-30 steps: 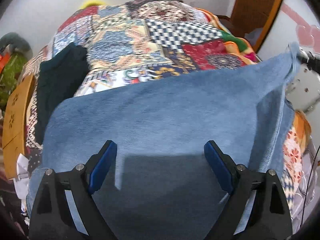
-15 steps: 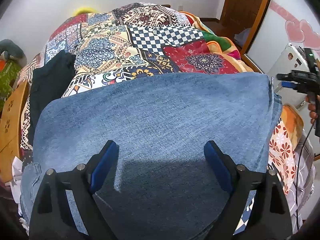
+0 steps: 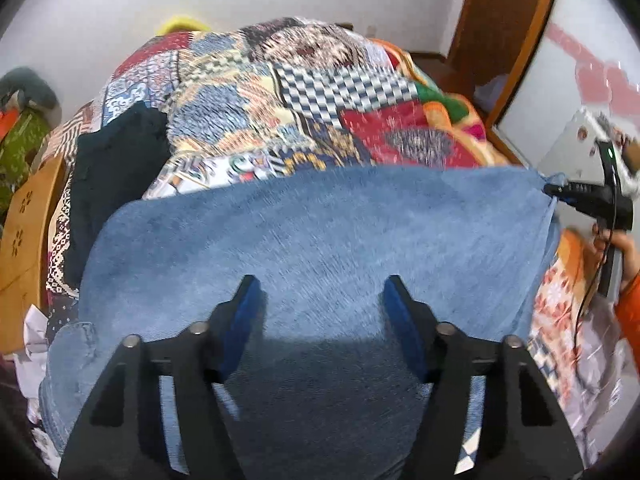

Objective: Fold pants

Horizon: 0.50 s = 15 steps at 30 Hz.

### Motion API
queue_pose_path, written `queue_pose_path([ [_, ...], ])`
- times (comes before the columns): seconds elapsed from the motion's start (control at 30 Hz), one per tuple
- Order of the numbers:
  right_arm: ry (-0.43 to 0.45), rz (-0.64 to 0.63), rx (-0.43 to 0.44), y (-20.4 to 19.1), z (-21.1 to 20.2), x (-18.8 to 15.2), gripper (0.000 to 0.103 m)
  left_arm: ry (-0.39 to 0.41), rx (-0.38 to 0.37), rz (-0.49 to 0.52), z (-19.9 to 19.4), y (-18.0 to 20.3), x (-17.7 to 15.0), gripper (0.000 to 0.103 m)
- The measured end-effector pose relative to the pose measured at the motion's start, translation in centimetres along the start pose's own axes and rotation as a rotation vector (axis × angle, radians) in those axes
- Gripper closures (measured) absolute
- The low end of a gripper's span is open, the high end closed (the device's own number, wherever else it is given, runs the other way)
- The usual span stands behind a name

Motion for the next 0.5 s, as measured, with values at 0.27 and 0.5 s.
queue_pose_path([
  [0.27,0.235,-0.185,0.039,-3.6,-8.4,2.6,0.092,0.132,0.146,-0.118,-6.1,-6.5,1.0,0.044],
  [0.5,0.047,-0.115,-0.030,1.0,-1.8,0.4,0.097,0.136,0.219,-0.300,-8.2,-14.0,-3.7,0.044],
])
Point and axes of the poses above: each gripper's, at about its wrist camera, not at the fingertips, and z roughly the way its jaws point, y to its right, x to its top, the point moved 5 cm from there along z, roughly the way its jaws point, and after that the axes turned 6 degrees about -y, right-handed, at the moved point
